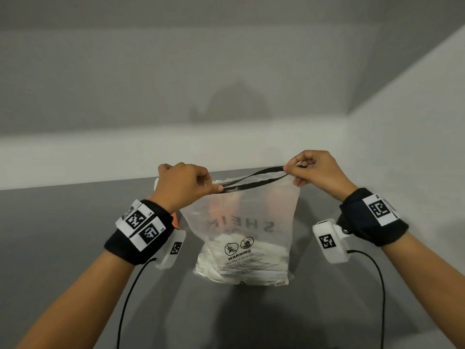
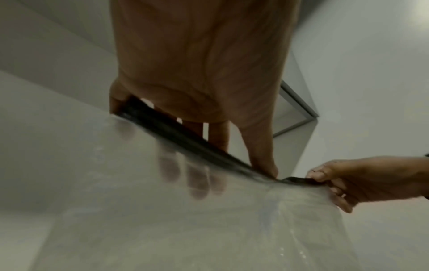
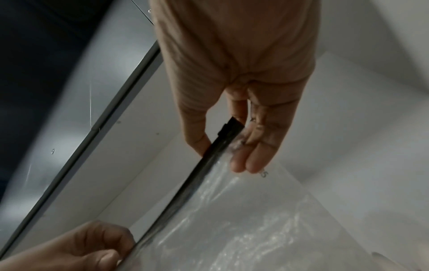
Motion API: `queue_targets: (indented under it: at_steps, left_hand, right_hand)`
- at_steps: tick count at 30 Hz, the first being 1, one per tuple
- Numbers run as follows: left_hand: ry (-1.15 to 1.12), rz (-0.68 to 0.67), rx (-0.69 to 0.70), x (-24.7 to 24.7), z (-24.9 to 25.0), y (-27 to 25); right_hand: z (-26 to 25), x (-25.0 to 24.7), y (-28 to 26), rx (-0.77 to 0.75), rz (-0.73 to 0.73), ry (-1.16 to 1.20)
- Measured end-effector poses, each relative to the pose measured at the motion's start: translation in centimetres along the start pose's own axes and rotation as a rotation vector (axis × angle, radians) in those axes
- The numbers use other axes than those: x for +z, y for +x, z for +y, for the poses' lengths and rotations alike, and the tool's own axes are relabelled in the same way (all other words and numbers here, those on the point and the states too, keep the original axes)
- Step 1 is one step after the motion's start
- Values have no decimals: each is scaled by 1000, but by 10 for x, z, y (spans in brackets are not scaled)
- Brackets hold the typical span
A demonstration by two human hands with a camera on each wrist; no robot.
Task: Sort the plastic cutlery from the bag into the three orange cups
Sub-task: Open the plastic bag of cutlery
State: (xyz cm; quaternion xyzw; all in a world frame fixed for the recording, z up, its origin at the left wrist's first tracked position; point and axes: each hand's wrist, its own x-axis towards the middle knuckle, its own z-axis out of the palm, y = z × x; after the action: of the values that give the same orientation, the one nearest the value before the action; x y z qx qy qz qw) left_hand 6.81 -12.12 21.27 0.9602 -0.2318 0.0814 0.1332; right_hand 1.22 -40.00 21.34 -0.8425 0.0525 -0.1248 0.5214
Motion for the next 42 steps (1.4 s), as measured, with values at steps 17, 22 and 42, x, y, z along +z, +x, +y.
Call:
queue_targets:
  at_steps: [17,22,42]
  left_hand:
    - [-29,103,160,33,7,-13]
    - [263,-321,121,64,-5,-35]
    - [-1552,-424,-792,91,-14,-40]
  right_hand:
    - [11,24,-20,321,-140,60]
    - [14,37,-32,606,-189,970]
    - [67,73,-98,599,-585,296]
